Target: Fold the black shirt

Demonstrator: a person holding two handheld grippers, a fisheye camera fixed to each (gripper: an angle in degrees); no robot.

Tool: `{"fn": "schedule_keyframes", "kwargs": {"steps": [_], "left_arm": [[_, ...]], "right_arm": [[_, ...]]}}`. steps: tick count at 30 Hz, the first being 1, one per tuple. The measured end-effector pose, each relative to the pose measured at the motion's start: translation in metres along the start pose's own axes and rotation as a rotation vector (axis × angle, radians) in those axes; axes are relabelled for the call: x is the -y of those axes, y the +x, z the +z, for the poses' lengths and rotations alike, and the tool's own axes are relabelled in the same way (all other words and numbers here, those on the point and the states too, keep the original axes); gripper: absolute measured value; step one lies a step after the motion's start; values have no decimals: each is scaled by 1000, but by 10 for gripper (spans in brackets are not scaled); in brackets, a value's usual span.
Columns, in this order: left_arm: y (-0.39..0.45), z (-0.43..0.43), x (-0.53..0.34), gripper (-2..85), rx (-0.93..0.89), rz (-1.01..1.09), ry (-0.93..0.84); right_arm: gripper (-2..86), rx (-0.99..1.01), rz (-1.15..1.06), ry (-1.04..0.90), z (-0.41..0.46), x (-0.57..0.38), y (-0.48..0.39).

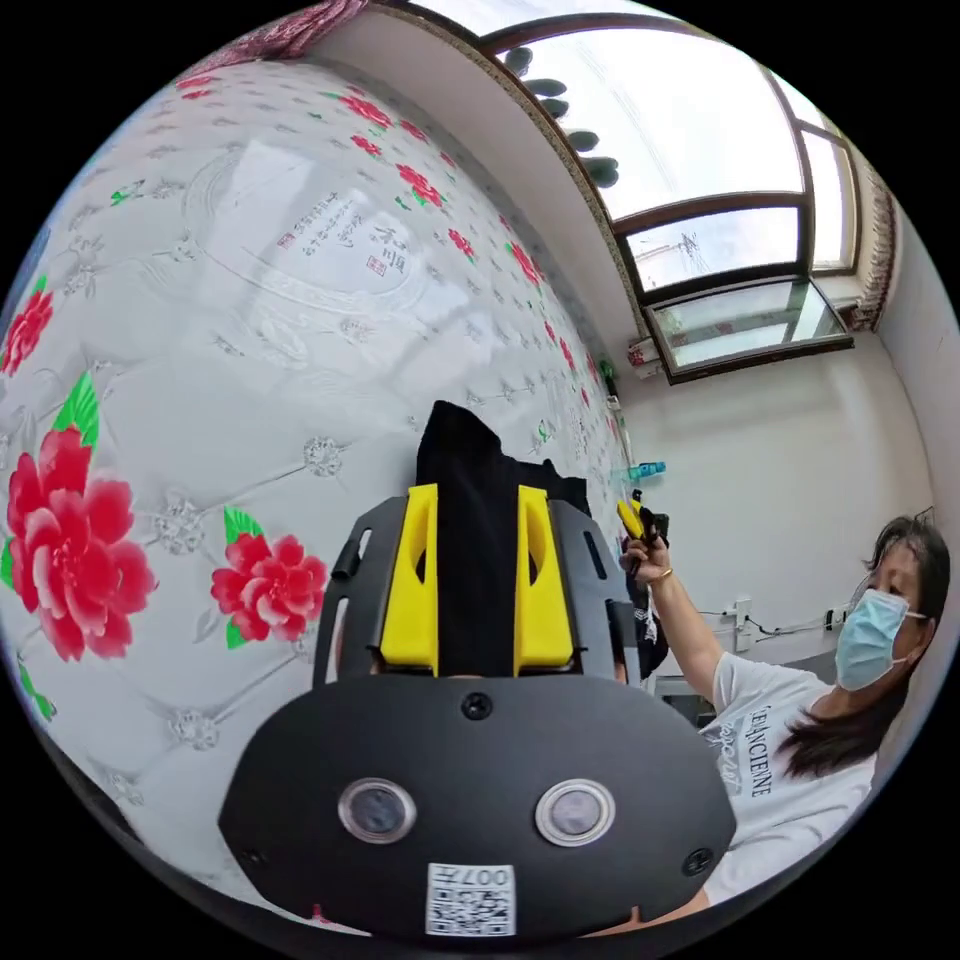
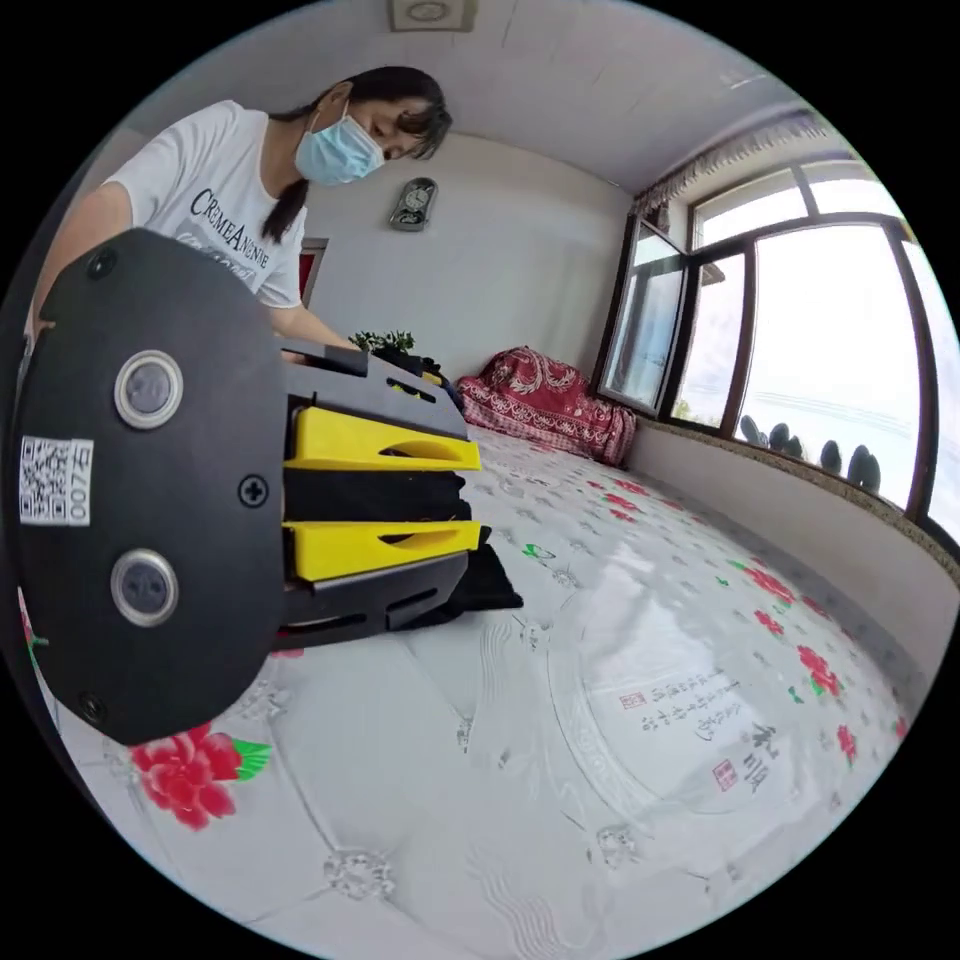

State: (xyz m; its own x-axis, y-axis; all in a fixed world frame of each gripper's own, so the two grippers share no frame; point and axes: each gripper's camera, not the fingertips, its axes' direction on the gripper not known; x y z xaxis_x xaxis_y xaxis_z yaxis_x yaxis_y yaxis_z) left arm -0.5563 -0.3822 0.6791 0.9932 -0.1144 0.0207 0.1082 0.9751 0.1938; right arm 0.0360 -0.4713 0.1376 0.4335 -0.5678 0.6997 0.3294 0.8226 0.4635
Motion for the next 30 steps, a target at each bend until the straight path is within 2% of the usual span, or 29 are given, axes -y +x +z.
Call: {"fn": "schedule_keyframes", "kwargs": {"steps": [1, 3, 7, 12, 15, 19, 21, 23, 26, 30], "left_arm": [[8, -4, -11, 99, 21, 19, 19], [46, -7, -58, 85, 83, 123, 57], [114, 35, -122, 87, 271, 298, -70], [200, 126, -162, 80, 271, 510, -197], [230, 160, -168, 70, 296, 587, -171], [242, 195, -181, 65, 408, 650, -163], [236, 220, -192, 64, 489, 662, -233], [232, 227, -201, 64, 505, 677, -236], [233, 229, -209, 58, 508, 680, -211], [230, 232, -215, 47, 534, 653, -180]], "right_arm": [[86, -25, -23, 2, -6, -9, -7], [104, -196, -107, -19, -21, -60, -34], [124, -374, -71, -38, -29, -150, -40], [135, -250, 193, 36, -23, -245, 21], [136, -181, 275, 69, -10, -267, 51], [130, -85, 338, 112, 13, -279, 83], [117, -16, 387, 161, 28, -284, 104], [107, -32, 415, 180, 32, -288, 112], [94, -134, 333, 185, 39, -287, 89], [85, -390, 24, 46, 84, -255, 4]]}}
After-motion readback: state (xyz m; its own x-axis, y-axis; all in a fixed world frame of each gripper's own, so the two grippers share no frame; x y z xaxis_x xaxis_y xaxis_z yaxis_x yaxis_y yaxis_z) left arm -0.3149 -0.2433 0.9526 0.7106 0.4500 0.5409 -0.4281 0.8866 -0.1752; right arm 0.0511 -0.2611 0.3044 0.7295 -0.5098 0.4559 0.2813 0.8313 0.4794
